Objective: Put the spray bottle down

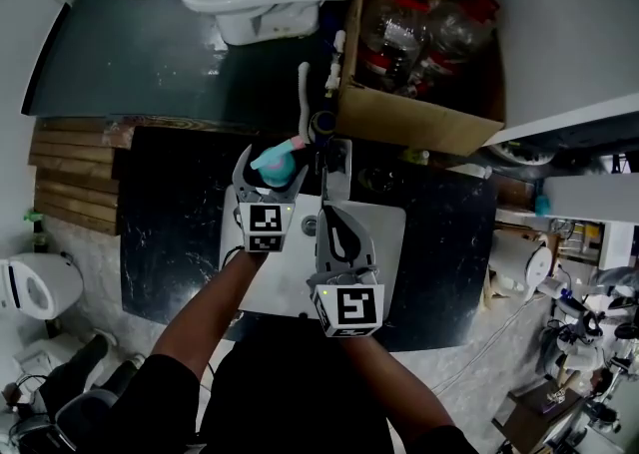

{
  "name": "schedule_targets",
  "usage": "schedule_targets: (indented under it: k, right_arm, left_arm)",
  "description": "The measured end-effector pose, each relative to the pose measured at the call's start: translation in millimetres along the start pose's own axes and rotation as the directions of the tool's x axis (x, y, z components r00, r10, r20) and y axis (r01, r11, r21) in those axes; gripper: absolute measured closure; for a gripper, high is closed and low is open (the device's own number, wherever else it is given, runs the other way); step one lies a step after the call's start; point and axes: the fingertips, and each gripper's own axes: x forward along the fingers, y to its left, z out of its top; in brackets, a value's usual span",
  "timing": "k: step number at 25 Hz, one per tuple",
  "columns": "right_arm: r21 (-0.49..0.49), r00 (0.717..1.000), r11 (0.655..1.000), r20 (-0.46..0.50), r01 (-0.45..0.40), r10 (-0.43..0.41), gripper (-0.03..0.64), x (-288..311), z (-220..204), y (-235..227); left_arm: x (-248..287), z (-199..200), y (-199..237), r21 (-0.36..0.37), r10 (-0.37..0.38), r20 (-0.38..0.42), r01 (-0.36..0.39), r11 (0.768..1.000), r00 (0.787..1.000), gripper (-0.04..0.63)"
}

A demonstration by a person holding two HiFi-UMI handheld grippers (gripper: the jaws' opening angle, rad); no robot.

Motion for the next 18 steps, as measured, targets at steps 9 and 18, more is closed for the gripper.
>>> schedule_targets:
  k: [9,18]
  right_arm:
    - [0.001,1.0,1.0,0.005,-0.002,0.002,0.6,-7,-1,8]
    - [0.0,1.0,1.0,0.015,-0.006,0.006,0.6,-21,-3,24]
  left_arm:
    - [-18,2,-1,0.006,-0.006,0.011,0.006,1.0,1.0,0.133]
    - [-45,1,2,-0.02,0.005,0.023,-0.005,1.0,1.0,0.133]
